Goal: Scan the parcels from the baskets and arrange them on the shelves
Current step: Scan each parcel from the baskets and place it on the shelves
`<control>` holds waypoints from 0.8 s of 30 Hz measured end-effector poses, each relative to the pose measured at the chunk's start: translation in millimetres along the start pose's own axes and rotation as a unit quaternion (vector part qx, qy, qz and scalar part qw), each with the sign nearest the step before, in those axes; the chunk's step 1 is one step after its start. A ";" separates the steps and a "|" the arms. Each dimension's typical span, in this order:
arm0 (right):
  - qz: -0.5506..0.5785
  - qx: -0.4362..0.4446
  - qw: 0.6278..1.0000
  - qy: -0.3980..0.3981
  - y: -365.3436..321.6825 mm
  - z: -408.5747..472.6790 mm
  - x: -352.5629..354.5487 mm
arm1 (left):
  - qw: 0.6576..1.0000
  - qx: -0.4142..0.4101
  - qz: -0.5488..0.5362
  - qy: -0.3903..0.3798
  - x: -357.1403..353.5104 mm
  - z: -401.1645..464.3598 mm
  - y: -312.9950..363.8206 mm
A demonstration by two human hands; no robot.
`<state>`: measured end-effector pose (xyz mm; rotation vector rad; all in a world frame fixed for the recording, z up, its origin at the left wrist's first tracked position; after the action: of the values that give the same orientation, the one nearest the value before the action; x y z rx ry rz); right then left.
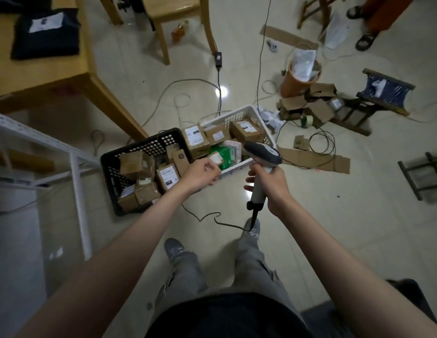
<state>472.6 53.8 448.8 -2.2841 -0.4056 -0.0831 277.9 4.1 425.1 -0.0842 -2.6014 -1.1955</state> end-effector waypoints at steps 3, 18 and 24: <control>-0.002 -0.001 1.000 0.004 -11.1 21.7 48.2 | 1.000 0.007 0.003 0.000 -44.6 18.2 29.7; -0.028 -0.006 0.999 -0.017 -88.4 152.7 137.0 | 0.998 0.058 -0.025 0.007 -117.5 133.7 131.3; -0.086 -0.025 0.996 -0.028 -121.7 239.2 141.0 | 0.993 0.099 -0.058 0.011 -124.3 226.3 144.3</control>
<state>551.3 342.3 398.8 -2.3015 -0.6357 -0.1177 370.5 276.6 357.0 0.1198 -2.7219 -0.9604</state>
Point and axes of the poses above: each hand's wrist, its own z-axis towards the middle knuckle, its own x-axis out of the back of the hand, y = z × x, the point moved 2 cm from there along z, towards the middle knuckle, and after that the axes turned 8 degrees about -z, right-handed, at the moved point
